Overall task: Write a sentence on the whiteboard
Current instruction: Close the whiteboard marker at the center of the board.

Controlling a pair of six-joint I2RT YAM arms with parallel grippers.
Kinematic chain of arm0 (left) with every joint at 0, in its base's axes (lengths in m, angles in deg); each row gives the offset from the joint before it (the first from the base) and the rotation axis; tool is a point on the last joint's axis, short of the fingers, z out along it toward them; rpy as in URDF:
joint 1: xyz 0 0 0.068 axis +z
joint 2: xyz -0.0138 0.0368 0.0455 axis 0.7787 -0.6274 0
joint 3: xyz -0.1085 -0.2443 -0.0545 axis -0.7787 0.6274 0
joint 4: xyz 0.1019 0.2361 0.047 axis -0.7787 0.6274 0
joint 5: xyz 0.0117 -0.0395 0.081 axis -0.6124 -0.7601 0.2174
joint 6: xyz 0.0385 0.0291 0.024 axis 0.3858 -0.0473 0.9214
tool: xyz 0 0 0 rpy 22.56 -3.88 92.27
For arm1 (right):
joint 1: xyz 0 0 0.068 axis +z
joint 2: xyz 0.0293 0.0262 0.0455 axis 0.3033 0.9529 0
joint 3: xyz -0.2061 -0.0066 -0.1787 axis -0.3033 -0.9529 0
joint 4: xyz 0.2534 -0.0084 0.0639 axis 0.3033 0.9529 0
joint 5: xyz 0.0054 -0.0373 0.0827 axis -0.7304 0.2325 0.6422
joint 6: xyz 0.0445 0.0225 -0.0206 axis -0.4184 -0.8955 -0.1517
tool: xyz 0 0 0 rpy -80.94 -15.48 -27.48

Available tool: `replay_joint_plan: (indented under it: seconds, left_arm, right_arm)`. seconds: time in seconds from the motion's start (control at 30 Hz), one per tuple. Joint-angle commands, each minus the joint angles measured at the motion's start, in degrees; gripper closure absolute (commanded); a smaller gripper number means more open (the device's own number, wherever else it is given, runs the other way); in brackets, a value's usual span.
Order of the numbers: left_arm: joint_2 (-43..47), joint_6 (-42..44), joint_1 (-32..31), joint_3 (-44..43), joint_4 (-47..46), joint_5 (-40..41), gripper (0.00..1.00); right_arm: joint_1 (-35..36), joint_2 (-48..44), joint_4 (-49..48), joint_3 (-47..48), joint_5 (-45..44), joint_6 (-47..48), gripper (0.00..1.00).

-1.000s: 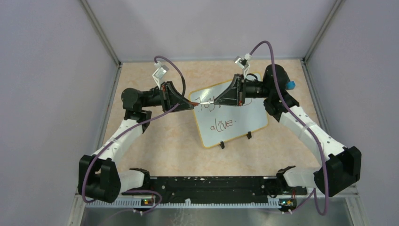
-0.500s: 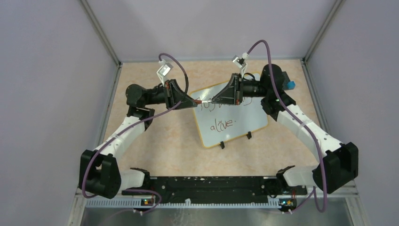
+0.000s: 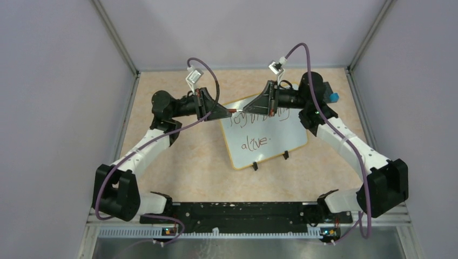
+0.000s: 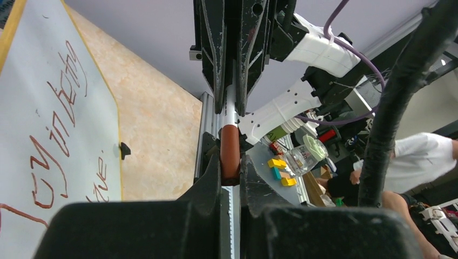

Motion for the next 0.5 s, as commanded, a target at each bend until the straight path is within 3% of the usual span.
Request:
replay_joint_plan:
  seconds: [0.0,0.47]
  left_arm:
    - [-1.8,4.8,-5.4,-4.0,5.9,3.6,1.0]
    - [-3.2,6.7,-8.0,-5.7,6.1,2.0,1.0]
  right_arm:
    - [4.6,2.0,-1.7,4.9,-3.6,1.7,1.0]
    - [10.0,3.3,2.8,5.8,-0.7,6.6,1.0]
